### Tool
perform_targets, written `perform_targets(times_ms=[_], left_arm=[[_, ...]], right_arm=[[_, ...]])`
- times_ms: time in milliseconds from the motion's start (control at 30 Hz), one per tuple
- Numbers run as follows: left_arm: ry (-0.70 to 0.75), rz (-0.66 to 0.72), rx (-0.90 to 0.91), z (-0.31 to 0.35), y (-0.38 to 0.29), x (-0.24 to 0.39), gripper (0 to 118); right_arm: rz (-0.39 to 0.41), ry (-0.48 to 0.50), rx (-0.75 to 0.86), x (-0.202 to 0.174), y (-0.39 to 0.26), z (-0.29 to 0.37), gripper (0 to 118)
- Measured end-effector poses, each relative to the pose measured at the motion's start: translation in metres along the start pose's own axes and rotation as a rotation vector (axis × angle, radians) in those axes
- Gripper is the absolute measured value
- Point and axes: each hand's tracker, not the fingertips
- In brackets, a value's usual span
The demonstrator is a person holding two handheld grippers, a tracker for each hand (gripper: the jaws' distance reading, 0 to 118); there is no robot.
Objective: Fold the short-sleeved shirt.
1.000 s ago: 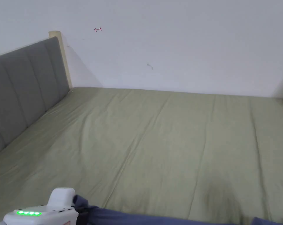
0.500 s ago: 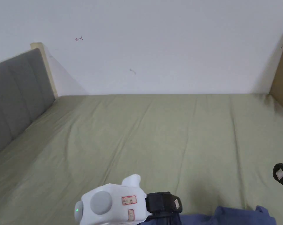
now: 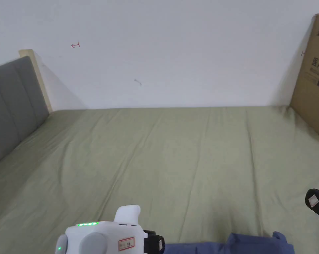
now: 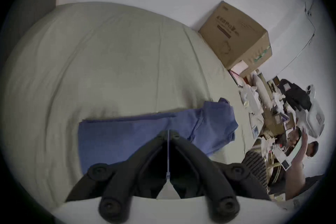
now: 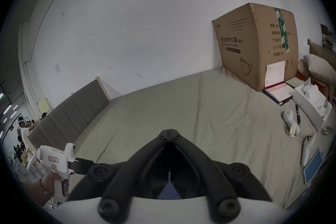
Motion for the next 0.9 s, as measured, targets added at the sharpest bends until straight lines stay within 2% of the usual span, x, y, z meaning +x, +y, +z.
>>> perform_targets(times_ms=[100, 200, 233, 267, 333, 400, 467, 533, 600, 633, 667, 700, 733, 767, 800, 900], left_arm=[[-0.036, 0.007, -0.104, -0.042, -0.004, 0.013, 1], [-0.037, 0.005, -0.303, -0.105, -0.022, 0.021, 1], [-0.042, 0.039, -0.395, -0.125, -0.032, 0.018, 1], [-0.074, 0.107, -0.409, -0.136, -0.043, 0.014, 1], [-0.14, 0.248, -0.293, -0.122, -0.037, 0.003, 1], [-0.228, 0.334, -0.31, -0.11, -0.036, -0.012, 1], [-0.298, 0.294, -0.219, -0.077, -0.035, -0.023, 1], [-0.285, 0.228, -0.101, -0.04, -0.028, -0.036, 1], [-0.271, 0.221, -0.006, -0.001, -0.022, -0.069, 1], [-0.274, 0.248, 0.019, 0.016, -0.018, -0.087, 9], [-0.288, 0.295, 0.026, 0.029, -0.019, -0.102, 28], [-0.286, 0.337, 0.025, 0.04, -0.018, -0.122, 64], [-0.271, 0.37, 0.014, 0.048, -0.018, -0.139, 93], [-0.247, 0.389, 0.004, 0.052, -0.019, -0.15, 114], [-0.231, 0.402, -0.009, 0.05, -0.021, -0.166, 118], [-0.232, 0.464, 0.001, 0.046, -0.036, -0.195, 118]], right_arm=[[-0.004, -0.004, -0.002, -0.003, -0.001, 0.003, 0], [-0.009, 0.003, 0.007, -0.003, 0.003, 0.008, 0], [-0.007, 0.002, 0.006, -0.003, 0.005, 0.009, 0], [-0.003, -0.004, 0.003, -0.003, 0.005, 0.009, 0], [-0.003, -0.01, -0.004, -0.004, 0.006, 0.009, 0], [-0.006, -0.005, -0.007, -0.004, 0.005, 0.01, 0], [-0.006, 0.0, -0.016, -0.005, 0.003, 0.007, 0], [0.001, -0.001, -0.026, -0.007, 0.002, 0.004, 0], [0.002, -0.001, -0.033, -0.008, 0.002, 0.001, 0], [0.0, 0.003, -0.036, -0.01, 0.002, -0.001, 0], [-0.003, 0.007, -0.039, -0.011, 0.002, -0.002, 0], [-0.004, 0.011, -0.042, -0.013, 0.002, -0.003, 0], [-0.003, 0.014, -0.044, -0.015, 0.001, -0.005, 0], [0.001, 0.015, -0.046, -0.017, 0.001, -0.006, 0], [0.007, 0.015, -0.05, -0.019, 0.0, -0.008, 0], [0.015, 0.022, -0.073, -0.023, -0.002, -0.011, 0]])
